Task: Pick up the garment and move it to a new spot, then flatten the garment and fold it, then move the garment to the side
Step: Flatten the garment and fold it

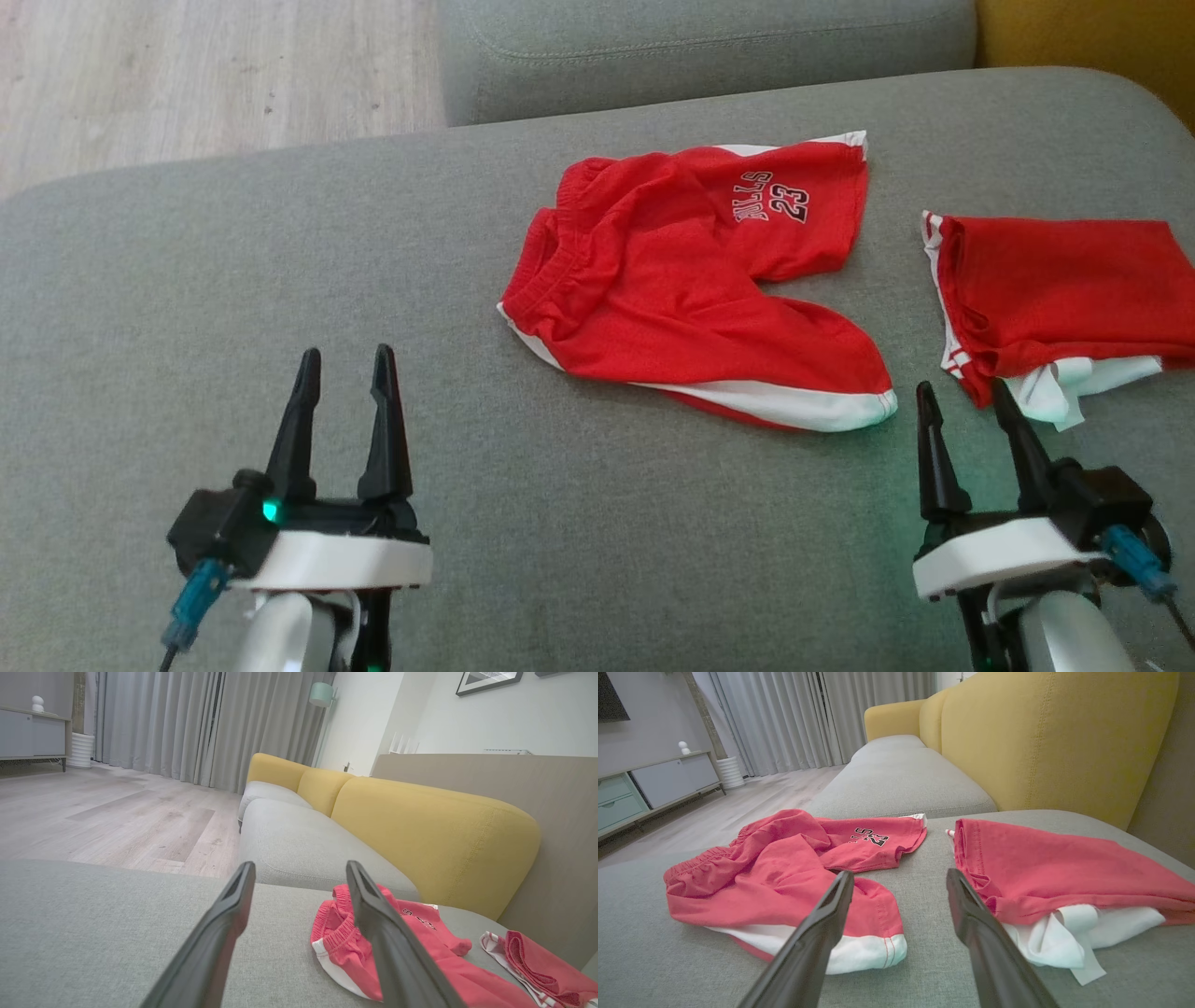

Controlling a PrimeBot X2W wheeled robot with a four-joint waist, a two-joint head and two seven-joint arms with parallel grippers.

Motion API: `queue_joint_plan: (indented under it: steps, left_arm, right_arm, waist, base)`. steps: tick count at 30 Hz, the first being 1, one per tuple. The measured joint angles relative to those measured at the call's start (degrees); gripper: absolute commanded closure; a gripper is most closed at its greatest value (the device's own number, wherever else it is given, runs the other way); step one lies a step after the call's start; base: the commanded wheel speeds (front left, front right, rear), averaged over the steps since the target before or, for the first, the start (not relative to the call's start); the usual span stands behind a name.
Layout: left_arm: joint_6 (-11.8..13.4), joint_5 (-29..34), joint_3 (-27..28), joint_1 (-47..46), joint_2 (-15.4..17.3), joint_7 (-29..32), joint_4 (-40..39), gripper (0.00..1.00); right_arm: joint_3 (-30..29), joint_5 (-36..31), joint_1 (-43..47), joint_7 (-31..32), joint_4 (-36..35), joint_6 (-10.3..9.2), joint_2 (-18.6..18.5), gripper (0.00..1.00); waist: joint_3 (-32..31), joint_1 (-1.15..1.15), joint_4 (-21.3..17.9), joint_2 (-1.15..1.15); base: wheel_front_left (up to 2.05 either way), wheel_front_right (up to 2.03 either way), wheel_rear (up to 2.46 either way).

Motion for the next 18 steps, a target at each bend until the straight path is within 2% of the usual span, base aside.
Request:
queue_joint_plan:
  steps: [7, 18]
  left_arm:
    - [0.0, 0.0, -0.6, 0.5, 0.0, 0.0, -0.2, 0.0]
    - [-0.1, -0.1, -2.0, 0.3, 0.0, 0.0, 0.6, 0.0]
  right_arm:
    - [-1.1, -1.2, -0.9, 0.0, -0.2, 0.0, 0.1, 0.0]
    - [-2.7, -0.6, -3.4, 4.9, 8.5, 0.0, 0.2, 0.0]
  waist:
    - [0.7, 0.01, 0.4, 0.0]
    - [2.4, 0.01, 2.7, 0.0]
  base:
    - [0.0, 0.0, 0.0]
    - [0.0, 0.0, 0.0]
